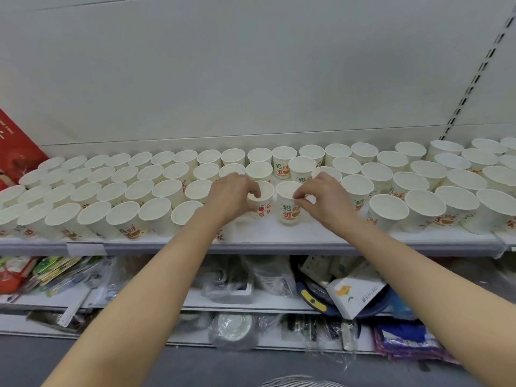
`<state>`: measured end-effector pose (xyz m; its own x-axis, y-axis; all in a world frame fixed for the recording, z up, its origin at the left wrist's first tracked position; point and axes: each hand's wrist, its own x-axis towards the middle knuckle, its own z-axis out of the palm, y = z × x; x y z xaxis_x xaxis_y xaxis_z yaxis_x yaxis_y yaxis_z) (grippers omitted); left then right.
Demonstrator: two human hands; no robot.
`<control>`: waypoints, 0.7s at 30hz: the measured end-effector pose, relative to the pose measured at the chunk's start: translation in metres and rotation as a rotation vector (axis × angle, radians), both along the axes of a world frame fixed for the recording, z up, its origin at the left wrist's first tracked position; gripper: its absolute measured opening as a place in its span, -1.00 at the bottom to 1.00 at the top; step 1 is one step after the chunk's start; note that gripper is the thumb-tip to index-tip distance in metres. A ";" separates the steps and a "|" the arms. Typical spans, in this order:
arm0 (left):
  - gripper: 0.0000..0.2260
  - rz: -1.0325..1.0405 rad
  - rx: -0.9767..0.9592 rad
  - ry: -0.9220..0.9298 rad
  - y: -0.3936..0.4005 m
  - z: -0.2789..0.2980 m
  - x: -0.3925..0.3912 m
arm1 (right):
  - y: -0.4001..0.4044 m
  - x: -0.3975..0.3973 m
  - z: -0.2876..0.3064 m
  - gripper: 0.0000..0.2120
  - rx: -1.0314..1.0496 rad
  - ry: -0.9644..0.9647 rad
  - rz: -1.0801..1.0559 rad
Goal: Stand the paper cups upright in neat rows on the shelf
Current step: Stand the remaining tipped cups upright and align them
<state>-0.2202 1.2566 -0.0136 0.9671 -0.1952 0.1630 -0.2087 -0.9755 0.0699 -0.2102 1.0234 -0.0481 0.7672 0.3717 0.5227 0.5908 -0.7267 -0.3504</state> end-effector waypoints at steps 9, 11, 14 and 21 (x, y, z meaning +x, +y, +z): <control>-0.81 0.053 0.016 -0.017 -0.005 0.002 -0.007 | 0.006 -0.034 -0.012 -0.91 0.062 -0.023 0.127; -0.77 0.041 -0.104 -0.034 -0.004 0.007 -0.018 | 0.009 -0.035 -0.012 -0.92 0.060 -0.009 0.151; -0.82 -0.051 -0.316 -0.009 -0.002 0.011 -0.036 | 0.013 -0.033 -0.006 -0.94 0.030 0.009 0.172; -0.90 -0.079 -0.167 -0.033 -0.001 -0.003 -0.061 | 0.034 -0.041 0.001 -0.95 -0.011 0.034 0.185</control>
<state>-0.2811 1.2553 -0.0164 0.9435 -0.2375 0.2313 -0.2887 -0.9314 0.2216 -0.2508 1.0576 -0.0474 0.7023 0.5134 0.4932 0.7028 -0.6105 -0.3652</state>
